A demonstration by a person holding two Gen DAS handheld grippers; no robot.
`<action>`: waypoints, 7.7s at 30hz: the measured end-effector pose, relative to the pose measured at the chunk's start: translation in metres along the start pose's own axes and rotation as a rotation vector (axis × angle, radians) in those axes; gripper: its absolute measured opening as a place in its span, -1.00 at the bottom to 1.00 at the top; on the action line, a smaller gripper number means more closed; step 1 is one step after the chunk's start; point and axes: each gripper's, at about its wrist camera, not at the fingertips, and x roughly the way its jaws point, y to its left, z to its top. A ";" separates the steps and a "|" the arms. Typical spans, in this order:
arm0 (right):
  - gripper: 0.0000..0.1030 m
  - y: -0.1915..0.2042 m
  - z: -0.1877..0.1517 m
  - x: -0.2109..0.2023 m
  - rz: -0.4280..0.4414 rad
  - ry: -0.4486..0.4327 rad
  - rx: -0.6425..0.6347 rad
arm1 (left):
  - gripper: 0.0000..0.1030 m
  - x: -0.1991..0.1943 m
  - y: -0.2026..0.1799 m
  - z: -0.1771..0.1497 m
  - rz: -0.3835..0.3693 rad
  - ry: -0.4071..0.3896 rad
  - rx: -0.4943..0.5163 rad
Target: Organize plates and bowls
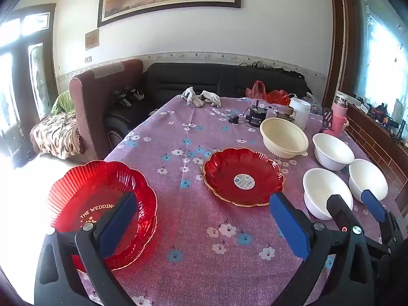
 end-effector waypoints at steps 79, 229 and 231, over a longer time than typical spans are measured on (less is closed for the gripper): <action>0.99 -0.008 0.001 0.019 -0.013 0.013 0.070 | 1.00 0.043 0.012 -0.017 0.013 0.086 -0.036; -0.88 0.009 0.074 0.181 0.291 0.620 0.354 | -0.81 0.121 0.098 0.071 -0.188 0.501 -0.357; -0.88 0.021 0.077 0.177 0.307 0.613 0.345 | -0.81 0.110 0.108 0.072 -0.181 0.488 -0.363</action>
